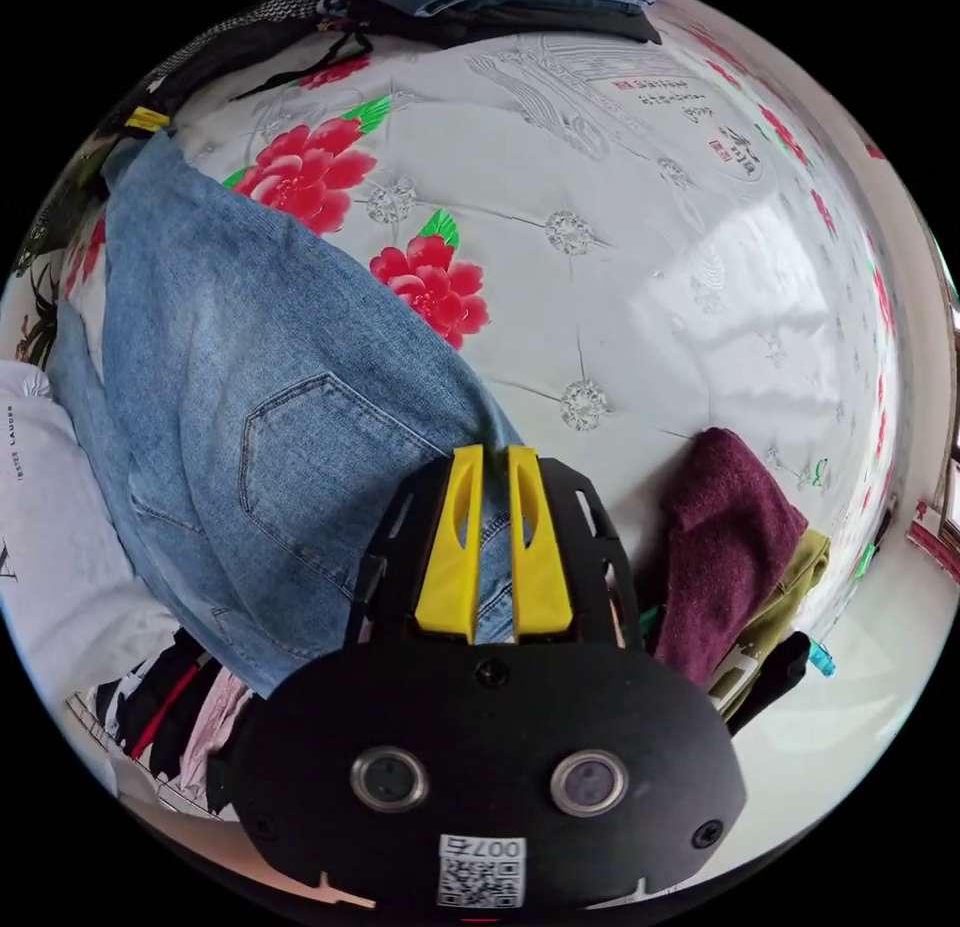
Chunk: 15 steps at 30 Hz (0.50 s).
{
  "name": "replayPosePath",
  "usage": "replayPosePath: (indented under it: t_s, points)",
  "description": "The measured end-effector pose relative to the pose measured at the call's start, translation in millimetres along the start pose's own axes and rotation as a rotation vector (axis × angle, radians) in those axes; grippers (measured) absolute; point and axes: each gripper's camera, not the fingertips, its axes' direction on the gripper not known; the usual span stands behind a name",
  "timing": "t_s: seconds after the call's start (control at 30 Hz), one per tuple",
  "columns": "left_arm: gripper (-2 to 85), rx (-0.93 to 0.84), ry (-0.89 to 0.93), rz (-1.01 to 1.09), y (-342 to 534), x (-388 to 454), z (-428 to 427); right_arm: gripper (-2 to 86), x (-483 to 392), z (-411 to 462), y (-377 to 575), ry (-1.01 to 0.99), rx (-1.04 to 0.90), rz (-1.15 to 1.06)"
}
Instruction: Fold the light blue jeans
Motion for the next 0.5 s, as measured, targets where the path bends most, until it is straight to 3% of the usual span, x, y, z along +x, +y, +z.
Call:
replayPosePath:
  t_s: [0.13, 0.3, 0.5]
  points:
    - [-0.7, 0.040, -0.064, -0.110, 24.1, 4.5, -2.8, 0.1, 4.5, -21.9, 33.6, 0.103, 0.015, 0.103]
    - [-0.9, 0.382, -0.100, -0.306, 108.3, 13.6, -71.6, -0.2, 13.3, -88.4, 130.2, 0.125, 0.199, 0.247]
    - [-0.9, 0.603, -0.239, -0.394, 216.5, 85.4, -126.4, -0.2, -20.9, -124.9, 257.1, 0.169, 0.316, 0.335]
